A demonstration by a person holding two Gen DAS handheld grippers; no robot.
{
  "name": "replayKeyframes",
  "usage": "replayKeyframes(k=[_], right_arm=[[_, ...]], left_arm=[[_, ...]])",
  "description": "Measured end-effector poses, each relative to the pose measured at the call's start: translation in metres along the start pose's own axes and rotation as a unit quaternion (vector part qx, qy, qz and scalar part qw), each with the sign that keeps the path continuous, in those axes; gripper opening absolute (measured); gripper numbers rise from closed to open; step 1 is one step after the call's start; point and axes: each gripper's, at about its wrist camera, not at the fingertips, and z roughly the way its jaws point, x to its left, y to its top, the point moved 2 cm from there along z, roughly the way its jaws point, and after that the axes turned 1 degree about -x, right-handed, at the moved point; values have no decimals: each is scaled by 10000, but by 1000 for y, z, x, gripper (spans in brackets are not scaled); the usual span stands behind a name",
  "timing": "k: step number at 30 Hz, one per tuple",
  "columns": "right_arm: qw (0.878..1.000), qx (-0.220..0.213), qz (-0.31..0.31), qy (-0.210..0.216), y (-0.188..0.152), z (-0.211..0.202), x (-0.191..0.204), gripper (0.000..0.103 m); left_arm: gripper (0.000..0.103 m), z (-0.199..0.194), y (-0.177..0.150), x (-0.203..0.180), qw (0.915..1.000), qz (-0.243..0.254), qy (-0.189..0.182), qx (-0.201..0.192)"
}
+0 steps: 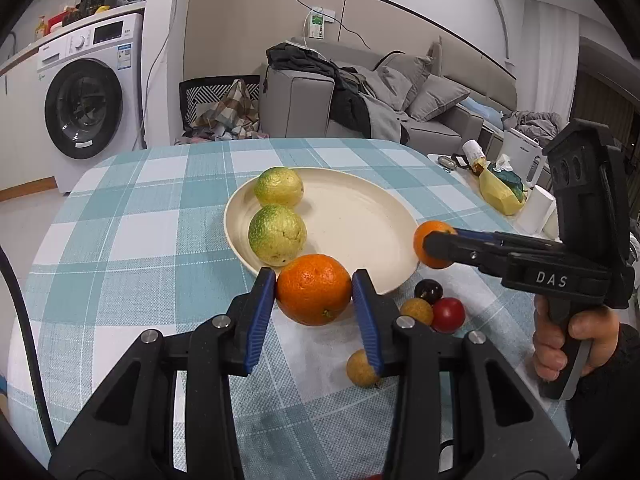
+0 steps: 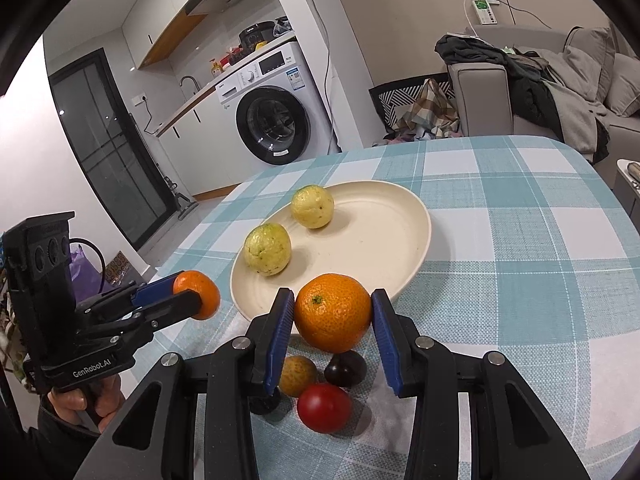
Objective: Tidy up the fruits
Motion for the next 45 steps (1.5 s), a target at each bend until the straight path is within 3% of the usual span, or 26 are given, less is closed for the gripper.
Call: replayKeyframes(k=[14,41,44,45], right_arm=[[9993,123,320,128,5,17,-5,41],[9998,37,185,-110,6,16,0,45],[9998,-2,140,-145,5,13,1,51],[9998,-1,120,-168,4,12,1,52]], left_arm=[[37,27,12,-10,10000,38,45,18],[37,49,12,-19,9994,271,57,209],[49,46,11,-20,9993,272,78,239],[59,44,10,-20,9993,260,119,232]])
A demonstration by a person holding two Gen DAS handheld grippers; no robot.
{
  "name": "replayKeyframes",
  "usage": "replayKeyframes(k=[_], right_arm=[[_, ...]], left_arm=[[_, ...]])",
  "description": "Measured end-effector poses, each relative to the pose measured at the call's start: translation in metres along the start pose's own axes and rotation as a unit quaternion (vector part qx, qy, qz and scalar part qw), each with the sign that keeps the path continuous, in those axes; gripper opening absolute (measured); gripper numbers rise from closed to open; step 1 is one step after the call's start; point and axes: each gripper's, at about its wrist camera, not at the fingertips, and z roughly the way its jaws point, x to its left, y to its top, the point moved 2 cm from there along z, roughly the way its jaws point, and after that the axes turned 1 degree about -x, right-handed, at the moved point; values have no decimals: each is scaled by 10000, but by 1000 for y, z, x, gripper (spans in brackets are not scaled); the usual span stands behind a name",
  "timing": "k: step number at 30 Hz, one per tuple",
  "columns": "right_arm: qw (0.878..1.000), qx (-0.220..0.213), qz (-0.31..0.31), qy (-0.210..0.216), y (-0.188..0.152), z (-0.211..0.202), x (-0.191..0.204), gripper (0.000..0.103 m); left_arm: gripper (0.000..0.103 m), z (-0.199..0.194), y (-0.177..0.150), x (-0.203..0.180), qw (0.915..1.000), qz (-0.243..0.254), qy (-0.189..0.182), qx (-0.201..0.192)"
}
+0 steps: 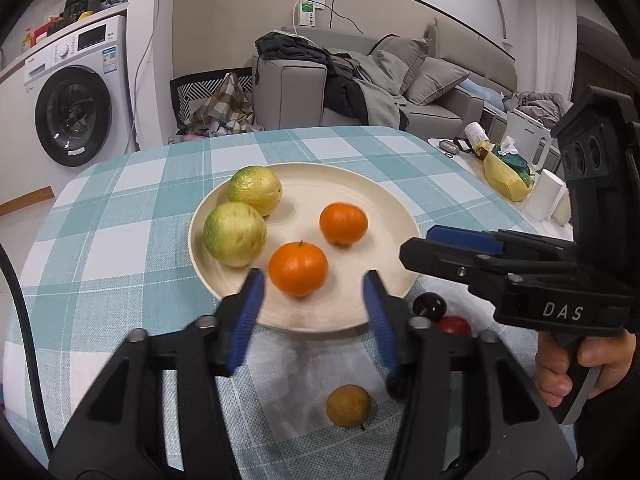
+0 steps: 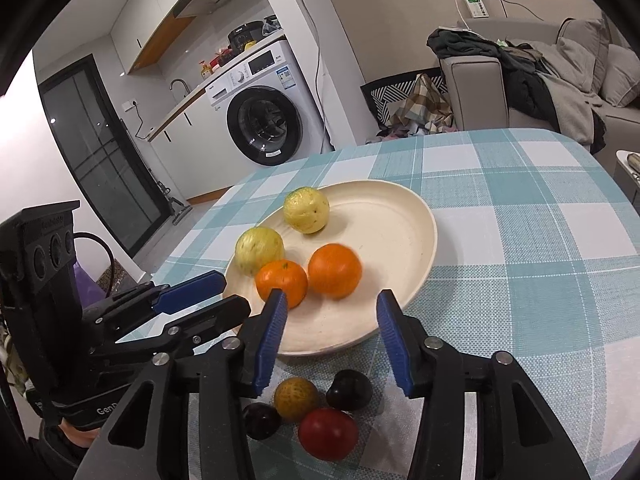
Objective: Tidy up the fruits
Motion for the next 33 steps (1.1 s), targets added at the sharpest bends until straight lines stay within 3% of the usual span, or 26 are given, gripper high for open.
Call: replayKeyframes(k=[3,4,8,12,13,33], right_arm=[[9997,31,-136,-196,-2,-2,1,55],[9997,11,-156,-206,-3,-5,1,62],[9997,-74,-118,-182,-6,-12,-1,89],[9992,-46,-60,-383,-11,-17,-5,103],[9993,-13,-50,-375,-13,-17,-6,103],[9975,152,-473,-505,-42,-42,17,103]], left_arm=[[75,-10,0,0,9999,-4,32,-114],[81,-15,0,0,9999,-1,64,-156],[86,-32,0,1,9996,-68,72,-273],[96,-48,-3,7,9991,-218,46,-356],[102,-52,-5,7,9989,-252,77,-380],[102,-109,-40,-4,9984,-143,352,-408]])
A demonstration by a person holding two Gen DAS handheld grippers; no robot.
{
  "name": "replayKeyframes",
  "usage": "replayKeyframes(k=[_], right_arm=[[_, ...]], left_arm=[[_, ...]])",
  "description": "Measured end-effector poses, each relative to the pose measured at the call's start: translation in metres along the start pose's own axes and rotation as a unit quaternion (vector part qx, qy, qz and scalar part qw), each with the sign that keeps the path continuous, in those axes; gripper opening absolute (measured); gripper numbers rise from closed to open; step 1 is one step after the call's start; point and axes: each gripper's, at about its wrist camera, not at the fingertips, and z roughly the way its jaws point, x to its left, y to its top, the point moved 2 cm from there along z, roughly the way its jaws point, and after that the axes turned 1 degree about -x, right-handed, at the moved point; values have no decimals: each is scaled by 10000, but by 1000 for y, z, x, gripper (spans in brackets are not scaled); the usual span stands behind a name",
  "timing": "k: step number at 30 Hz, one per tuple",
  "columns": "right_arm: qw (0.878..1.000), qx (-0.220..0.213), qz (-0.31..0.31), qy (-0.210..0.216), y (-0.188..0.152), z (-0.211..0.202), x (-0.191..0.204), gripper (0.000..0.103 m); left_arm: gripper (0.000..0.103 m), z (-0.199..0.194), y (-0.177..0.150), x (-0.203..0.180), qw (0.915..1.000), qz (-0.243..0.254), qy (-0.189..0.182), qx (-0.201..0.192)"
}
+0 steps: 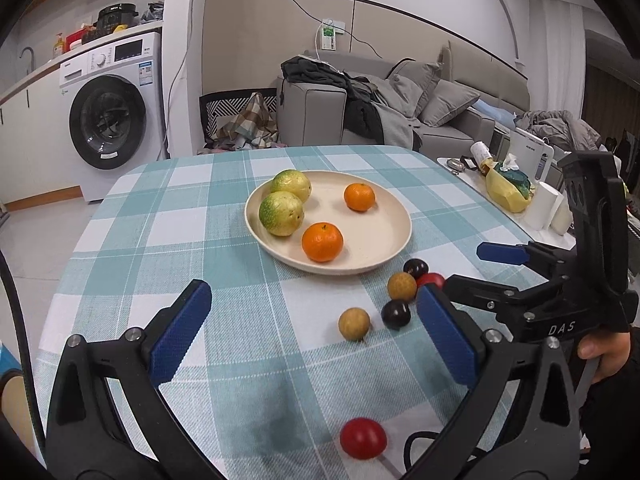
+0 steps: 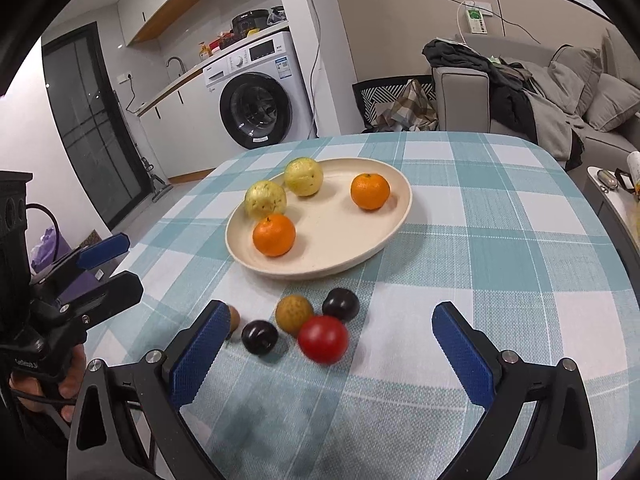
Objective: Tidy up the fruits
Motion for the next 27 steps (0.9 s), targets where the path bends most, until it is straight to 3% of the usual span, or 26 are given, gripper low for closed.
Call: replayKeyframes(k=[9,27], right_arm=[[9998,180,-94,-62,-18,-10,11,103],[9996,229,-97,-97,-24,-20,13,103]], left_arm=[[102,-18,-27,-3,9997,43,29,255],[102,-16,-66,-9,9959,100,-165,879]])
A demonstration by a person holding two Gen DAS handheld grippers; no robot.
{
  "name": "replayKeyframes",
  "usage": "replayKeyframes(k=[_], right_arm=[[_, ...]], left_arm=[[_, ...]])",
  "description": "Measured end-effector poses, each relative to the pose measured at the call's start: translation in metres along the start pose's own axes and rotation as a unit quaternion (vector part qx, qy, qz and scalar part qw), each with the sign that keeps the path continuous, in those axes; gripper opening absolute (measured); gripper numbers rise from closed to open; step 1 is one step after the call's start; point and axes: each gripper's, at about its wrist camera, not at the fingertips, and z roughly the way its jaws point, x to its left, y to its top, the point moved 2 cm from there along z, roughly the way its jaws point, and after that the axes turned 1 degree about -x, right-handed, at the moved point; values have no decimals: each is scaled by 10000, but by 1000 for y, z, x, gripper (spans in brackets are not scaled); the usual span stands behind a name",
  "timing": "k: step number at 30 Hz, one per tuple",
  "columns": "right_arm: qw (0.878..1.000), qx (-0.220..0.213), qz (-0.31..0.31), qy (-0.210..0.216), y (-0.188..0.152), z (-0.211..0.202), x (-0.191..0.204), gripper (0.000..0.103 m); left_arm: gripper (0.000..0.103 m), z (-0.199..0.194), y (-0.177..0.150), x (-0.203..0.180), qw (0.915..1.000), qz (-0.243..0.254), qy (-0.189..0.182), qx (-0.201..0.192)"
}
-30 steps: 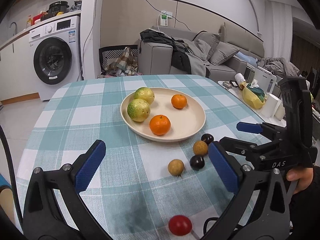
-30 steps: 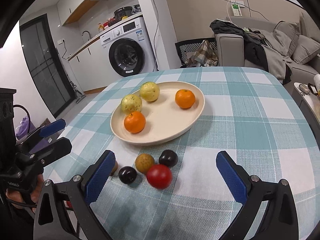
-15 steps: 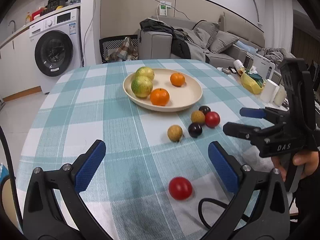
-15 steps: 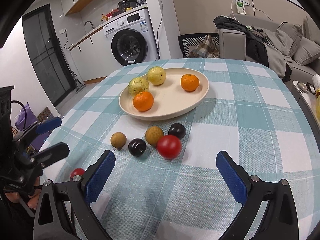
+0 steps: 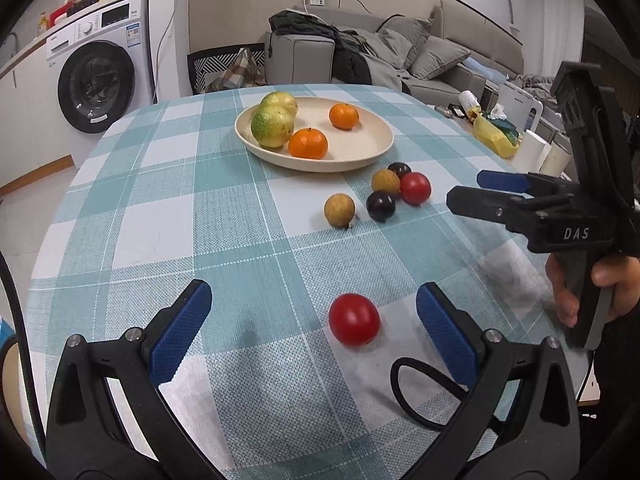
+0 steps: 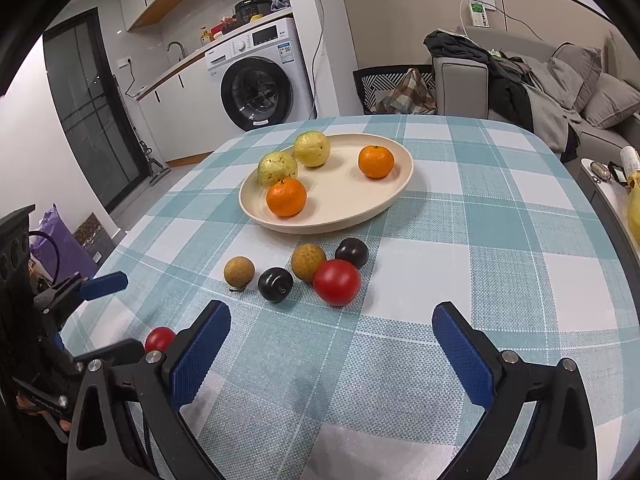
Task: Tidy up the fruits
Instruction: 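Close the left tool on the large red tomato while the right tool grasps the cherry tomato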
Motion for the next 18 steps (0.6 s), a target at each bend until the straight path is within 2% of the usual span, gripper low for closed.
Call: replayKeyframes(k=[2,5,10,18], right_arm=[[10000,8,-26,-1,-1,1,1,103],[10000,32,-44,9,-1,2,2,103],[10000,69,-41,15,-2,4,2,103],[10000,72,-47,26,-1,4,2,103]], left_arm=[[102,1,-1,0,10000,-10,-27,40],[96,5,-2,2,9998,-40,-116,143],[71,11,-3,3,9987,-89,-363,335],[47,18,-6,2,9965,-133,-631,530]])
